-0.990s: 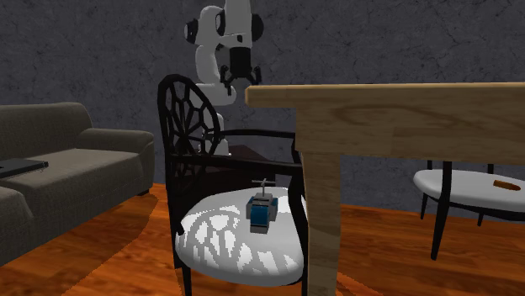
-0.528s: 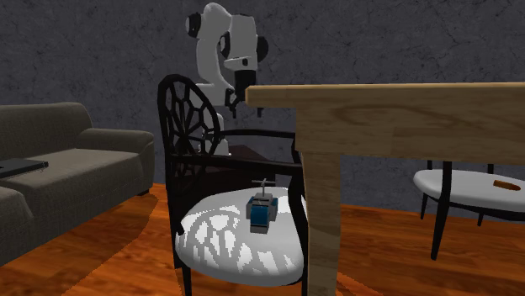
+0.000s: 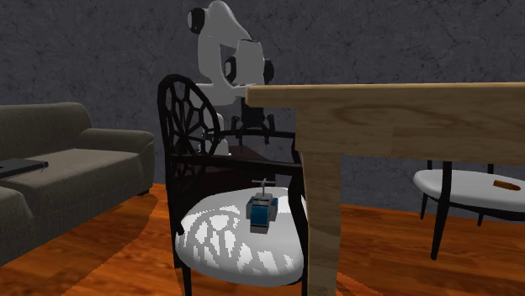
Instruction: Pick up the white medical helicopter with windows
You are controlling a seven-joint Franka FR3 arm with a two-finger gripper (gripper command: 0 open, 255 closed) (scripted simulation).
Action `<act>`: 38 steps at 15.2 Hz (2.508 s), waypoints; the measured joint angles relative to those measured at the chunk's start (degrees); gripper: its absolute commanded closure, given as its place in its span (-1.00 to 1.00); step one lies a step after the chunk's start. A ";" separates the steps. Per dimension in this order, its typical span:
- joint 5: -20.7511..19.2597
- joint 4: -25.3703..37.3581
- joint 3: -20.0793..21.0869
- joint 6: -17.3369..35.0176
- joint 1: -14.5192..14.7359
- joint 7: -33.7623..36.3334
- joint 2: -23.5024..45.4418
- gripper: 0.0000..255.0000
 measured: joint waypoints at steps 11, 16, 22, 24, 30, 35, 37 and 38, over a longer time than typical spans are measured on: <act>-5.24 6.89 -1.49 13.13 0.54 4.60 18.67 -1.00; -6.06 7.17 -2.05 15.93 0.91 5.19 21.75 1.00; -6.11 7.22 -2.11 16.18 0.88 5.15 22.00 1.00; -6.11 7.22 -2.11 16.19 0.87 5.15 22.00 1.00; -5.56 6.78 -1.70 14.34 0.61 4.78 19.79 1.00; -4.51 6.62 -1.09 10.76 0.15 3.95 16.02 1.00; -4.20 7.04 -0.90 9.27 0.15 3.86 14.96 1.00; -4.05 7.21 -0.82 8.61 0.12 3.76 14.46 1.00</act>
